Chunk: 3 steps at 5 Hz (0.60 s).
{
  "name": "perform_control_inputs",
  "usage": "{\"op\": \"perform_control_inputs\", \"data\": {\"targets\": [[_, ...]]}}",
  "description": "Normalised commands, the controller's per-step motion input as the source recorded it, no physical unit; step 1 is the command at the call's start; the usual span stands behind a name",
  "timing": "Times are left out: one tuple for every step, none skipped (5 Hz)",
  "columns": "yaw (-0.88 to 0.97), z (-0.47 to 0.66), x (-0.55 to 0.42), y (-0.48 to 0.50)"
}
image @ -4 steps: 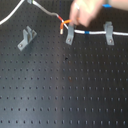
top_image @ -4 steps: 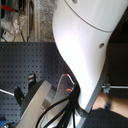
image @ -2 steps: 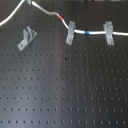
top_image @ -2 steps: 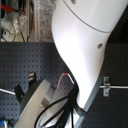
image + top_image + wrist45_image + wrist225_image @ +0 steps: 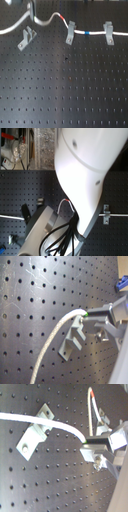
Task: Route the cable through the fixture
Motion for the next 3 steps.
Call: {"op": "perform_control_inputs", "data": {"targets": [[0.91,0.32,-0.060,0.067],[0.81,0.00,-0.103,0.129],[0.60,0.00,-0.238,0.106]]}}
